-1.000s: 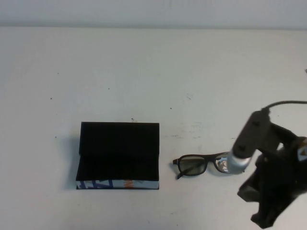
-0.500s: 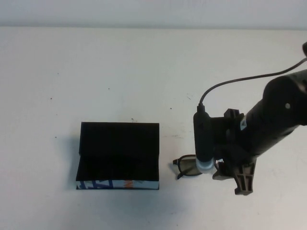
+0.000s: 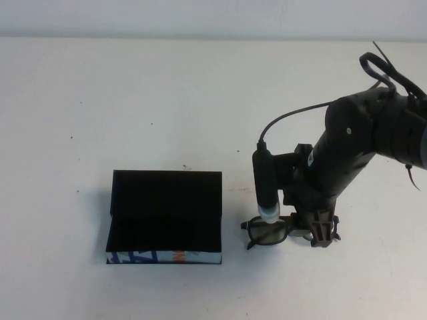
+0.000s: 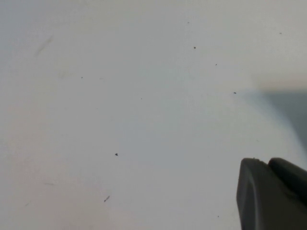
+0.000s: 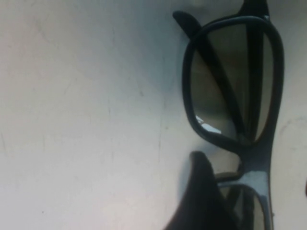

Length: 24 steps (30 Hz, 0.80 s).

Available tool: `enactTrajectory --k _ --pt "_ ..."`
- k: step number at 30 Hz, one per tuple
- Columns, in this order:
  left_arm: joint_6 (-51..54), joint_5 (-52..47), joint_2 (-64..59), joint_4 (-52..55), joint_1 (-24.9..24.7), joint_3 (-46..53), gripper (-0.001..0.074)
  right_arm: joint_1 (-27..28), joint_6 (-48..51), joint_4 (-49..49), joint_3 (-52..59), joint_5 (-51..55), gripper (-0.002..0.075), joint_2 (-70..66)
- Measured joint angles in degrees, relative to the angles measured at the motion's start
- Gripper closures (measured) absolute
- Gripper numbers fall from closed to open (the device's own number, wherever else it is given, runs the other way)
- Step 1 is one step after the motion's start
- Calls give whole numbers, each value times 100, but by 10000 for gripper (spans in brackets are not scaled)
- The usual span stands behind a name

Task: Return glasses to glasses case
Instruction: Pick up the glasses from the table

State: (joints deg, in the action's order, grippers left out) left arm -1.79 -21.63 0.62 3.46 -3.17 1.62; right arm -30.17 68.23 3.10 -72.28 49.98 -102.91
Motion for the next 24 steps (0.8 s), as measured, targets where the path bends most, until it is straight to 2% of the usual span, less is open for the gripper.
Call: enactTrajectory --k 24 --pt "0 0 0 0 0 0 735 8 169 -133 -159 -23 344 -589"
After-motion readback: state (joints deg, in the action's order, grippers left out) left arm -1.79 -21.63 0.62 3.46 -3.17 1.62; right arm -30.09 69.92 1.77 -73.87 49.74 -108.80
